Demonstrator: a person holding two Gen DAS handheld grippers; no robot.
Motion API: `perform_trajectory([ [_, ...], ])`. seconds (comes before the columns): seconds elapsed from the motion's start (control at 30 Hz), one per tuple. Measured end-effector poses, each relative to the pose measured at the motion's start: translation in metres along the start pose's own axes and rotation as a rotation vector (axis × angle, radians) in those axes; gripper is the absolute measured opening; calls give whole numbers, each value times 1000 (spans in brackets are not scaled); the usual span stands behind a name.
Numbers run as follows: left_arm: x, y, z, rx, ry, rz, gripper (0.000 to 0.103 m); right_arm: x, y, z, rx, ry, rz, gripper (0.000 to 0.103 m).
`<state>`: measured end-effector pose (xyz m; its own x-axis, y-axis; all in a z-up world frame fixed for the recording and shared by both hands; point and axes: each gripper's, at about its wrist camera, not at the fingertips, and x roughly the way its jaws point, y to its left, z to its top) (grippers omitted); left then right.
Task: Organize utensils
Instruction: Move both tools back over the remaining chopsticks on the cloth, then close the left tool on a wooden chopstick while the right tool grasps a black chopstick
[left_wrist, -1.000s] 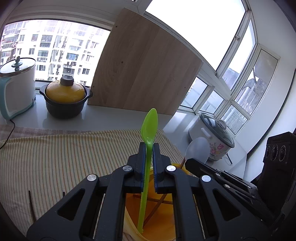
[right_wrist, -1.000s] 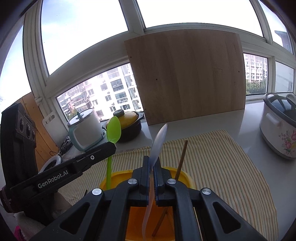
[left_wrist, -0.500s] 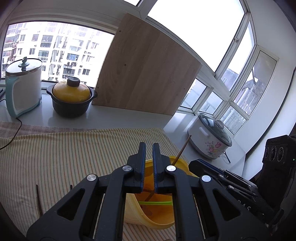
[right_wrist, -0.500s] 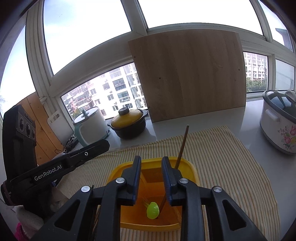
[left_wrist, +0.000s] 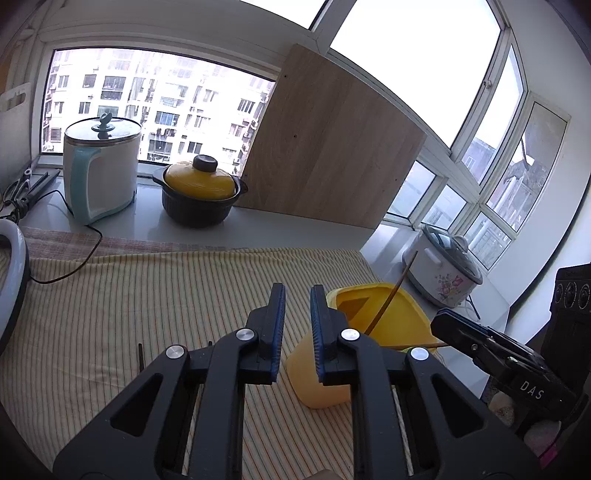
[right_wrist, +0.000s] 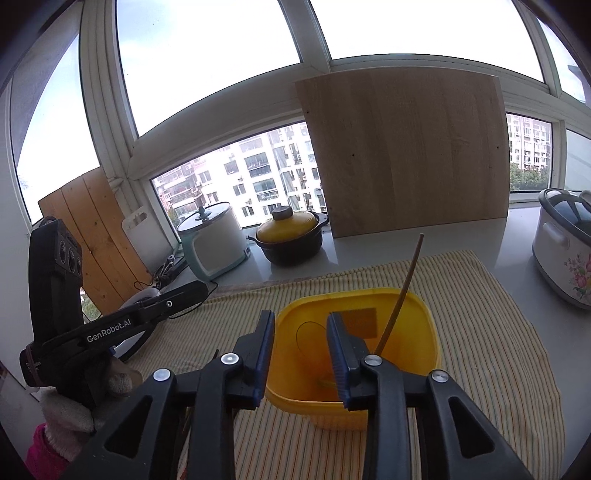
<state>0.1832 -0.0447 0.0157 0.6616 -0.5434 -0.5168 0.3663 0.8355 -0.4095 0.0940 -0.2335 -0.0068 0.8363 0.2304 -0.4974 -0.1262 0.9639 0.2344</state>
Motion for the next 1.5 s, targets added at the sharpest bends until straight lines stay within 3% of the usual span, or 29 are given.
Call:
perform_trajectory([
  [0.03,-4,6,-3,-2,2,16,27,-1,4,-2,-6,2,8,31],
  [0.13,-17,27,-13,-17,20,71,27,-2,17,-9,-21,13,45,34],
  [0.27,-30,54,-32,-38,54,120,27,1,38,-22,-61,28,78,53],
  [0.33,-33,67,-41,-48,75,145,27,6,49,-30,-92,43,92,56],
  [0.5,-32,95,-63,-85,144,212,27,28,72,-47,-147,113,109,59],
  [0.63,-22,105,-79,-73,204,243,27,39,79,-55,-128,113,123,71],
  [0.9,-1,118,-110,-63,322,243,27,80,93,-68,-130,319,167,71],
  [1.0,6,124,-116,-90,345,227,27,95,94,-75,-110,367,153,62],
  [1.07,9,127,-119,-97,353,228,27,108,93,-79,-99,409,128,43],
  [1.1,10,127,-120,-97,357,230,27,114,92,-81,-92,434,120,40],
  [1.5,21,121,-117,-37,374,250,19,160,84,-105,-87,555,30,25],
])
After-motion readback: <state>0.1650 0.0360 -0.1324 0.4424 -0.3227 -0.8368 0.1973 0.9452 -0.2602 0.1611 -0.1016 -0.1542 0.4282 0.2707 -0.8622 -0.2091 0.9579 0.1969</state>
